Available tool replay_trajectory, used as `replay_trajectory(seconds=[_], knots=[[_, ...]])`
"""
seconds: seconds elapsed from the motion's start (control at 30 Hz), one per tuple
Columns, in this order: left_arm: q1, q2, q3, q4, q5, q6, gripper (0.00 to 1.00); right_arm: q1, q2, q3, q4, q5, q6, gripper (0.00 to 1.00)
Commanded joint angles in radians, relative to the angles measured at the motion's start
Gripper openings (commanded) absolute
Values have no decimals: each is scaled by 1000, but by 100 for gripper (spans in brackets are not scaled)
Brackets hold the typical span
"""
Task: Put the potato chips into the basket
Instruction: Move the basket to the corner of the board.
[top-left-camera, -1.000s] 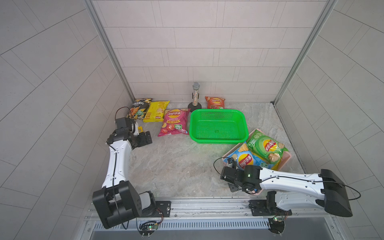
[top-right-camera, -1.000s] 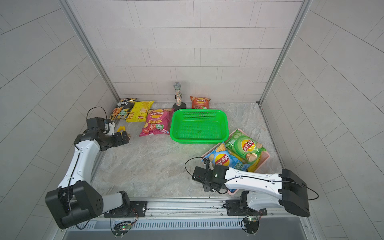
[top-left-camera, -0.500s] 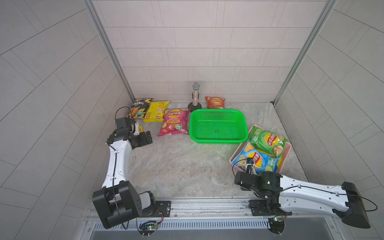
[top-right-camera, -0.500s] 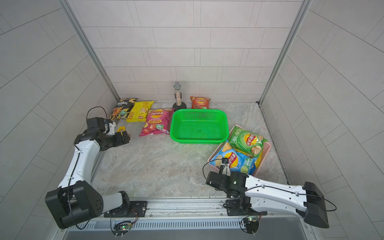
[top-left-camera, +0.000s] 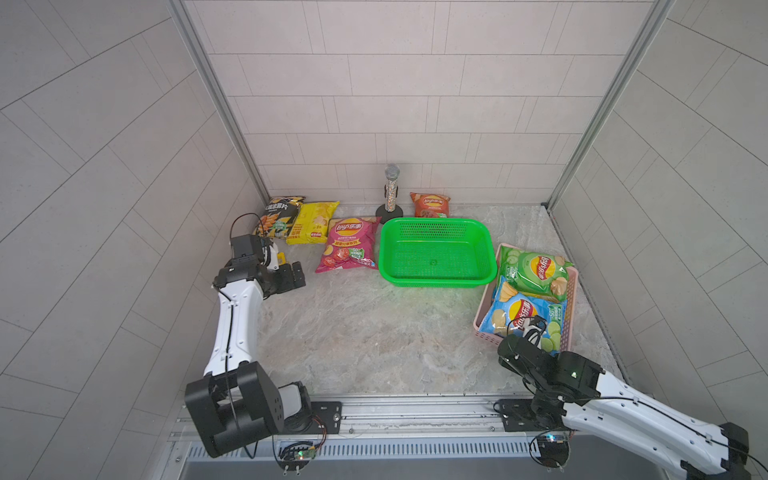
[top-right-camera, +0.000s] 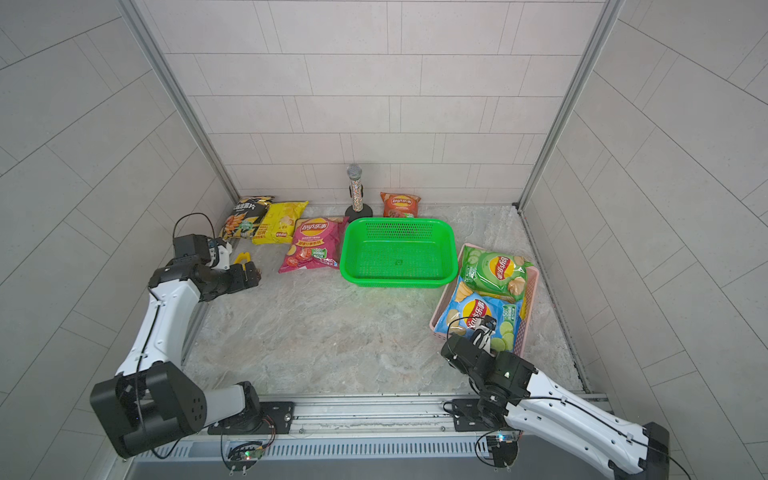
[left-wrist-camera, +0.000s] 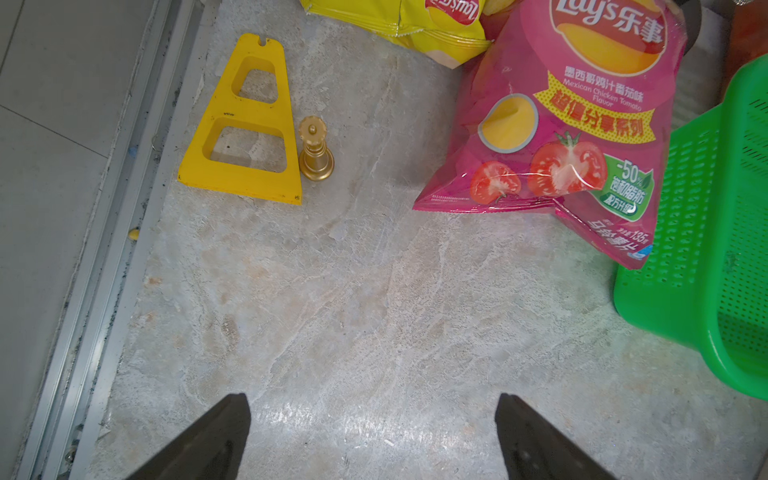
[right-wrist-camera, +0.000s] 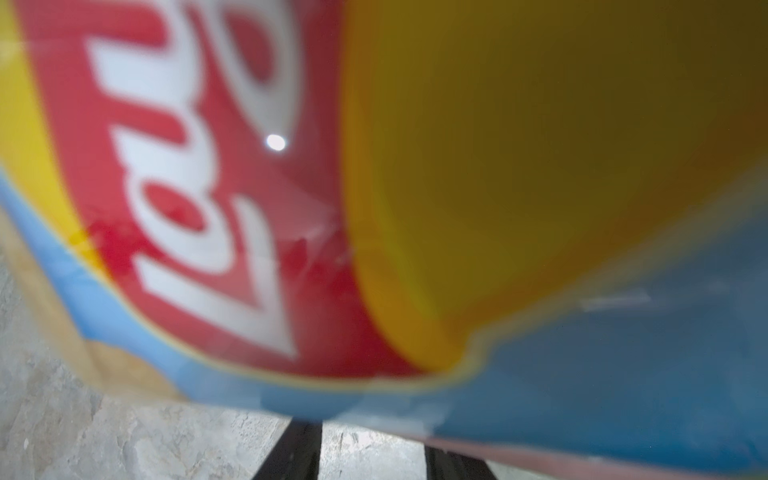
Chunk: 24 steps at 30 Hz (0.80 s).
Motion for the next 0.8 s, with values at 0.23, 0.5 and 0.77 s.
replay_trajectory(seconds=[0.23,0.5,0.77], knots=[[6,-22,17,-7,1,12,100,-194,-5,-5,-50,22,-83,47],[5,-24,15,-6,18,16,100,-414,50,-9,58,-73,-204,48],[5,-29,11,-8,49,26,100,-654,239,46,230,-209,-390,48]])
